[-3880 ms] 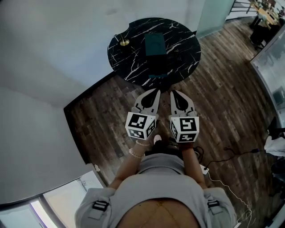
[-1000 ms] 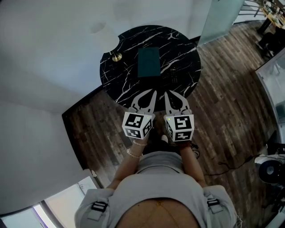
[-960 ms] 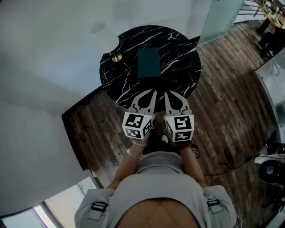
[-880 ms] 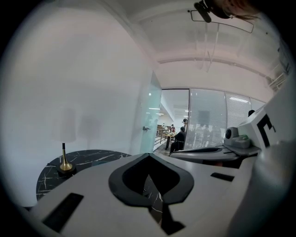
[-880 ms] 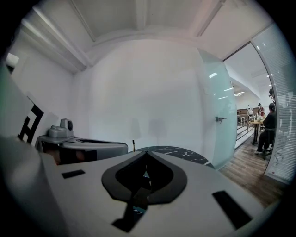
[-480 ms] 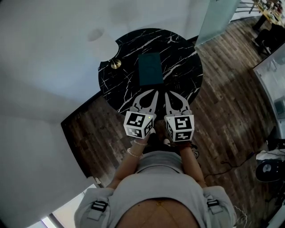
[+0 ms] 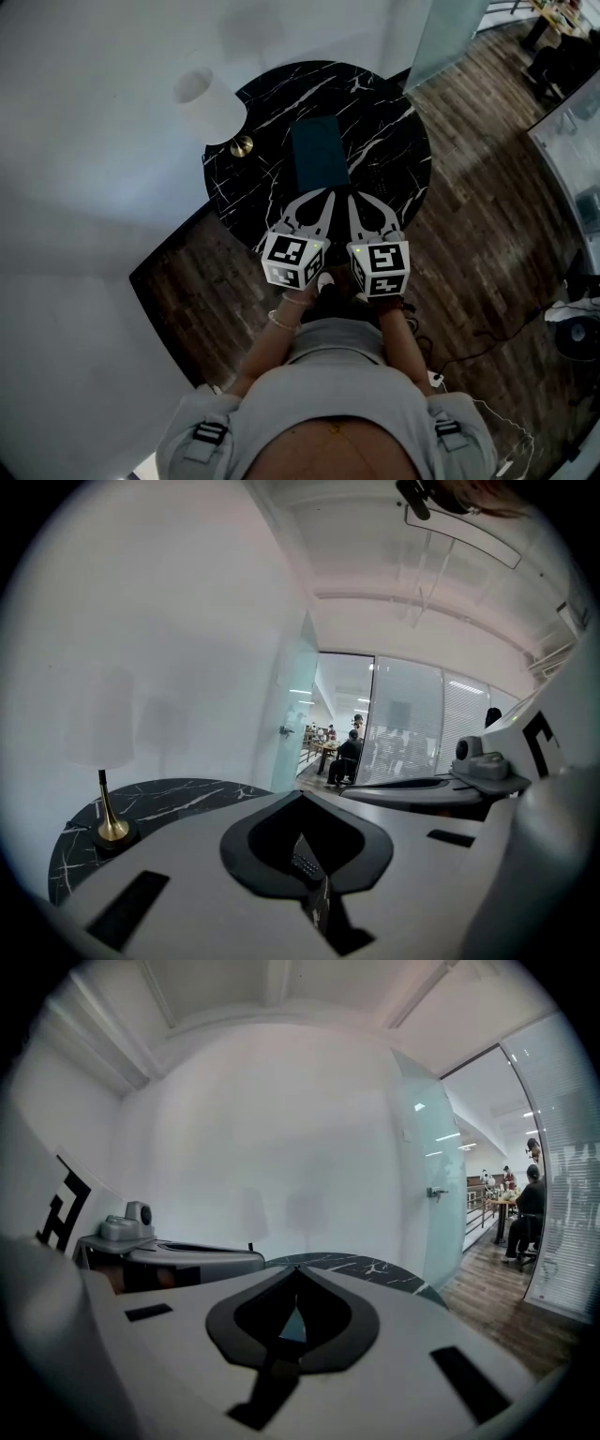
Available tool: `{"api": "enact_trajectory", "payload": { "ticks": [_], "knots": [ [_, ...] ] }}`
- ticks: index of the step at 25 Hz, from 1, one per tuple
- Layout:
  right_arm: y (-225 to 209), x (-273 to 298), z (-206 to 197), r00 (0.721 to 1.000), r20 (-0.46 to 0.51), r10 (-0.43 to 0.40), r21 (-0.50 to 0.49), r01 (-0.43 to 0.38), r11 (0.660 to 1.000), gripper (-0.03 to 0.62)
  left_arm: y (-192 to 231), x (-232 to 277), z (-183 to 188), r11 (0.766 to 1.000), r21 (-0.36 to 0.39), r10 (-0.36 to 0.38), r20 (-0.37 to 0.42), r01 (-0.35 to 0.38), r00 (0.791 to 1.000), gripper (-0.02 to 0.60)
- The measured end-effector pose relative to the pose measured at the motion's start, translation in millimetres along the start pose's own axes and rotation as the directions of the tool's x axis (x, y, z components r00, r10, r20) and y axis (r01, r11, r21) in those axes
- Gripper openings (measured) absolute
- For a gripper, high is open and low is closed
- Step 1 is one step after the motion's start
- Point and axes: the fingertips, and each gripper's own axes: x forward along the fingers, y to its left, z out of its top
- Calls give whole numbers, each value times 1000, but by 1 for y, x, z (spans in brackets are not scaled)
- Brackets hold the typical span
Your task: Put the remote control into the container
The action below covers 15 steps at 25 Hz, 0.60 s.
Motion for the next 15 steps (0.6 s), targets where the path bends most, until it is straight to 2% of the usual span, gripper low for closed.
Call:
{"api": "enact_trajectory", "payload": {
  "ticks": [9, 15],
  "knots": [
    [-6, 14, 0, 999, -12, -39, 14, 40, 999, 11, 15, 12, 2, 1000, 0, -27, -15, 27, 1000, 2],
    [-10, 26, 4, 1000, -17, -19, 14, 19, 1000, 11, 19, 21, 6, 1000, 3, -16, -15, 16, 1000, 2]
  ]
}}
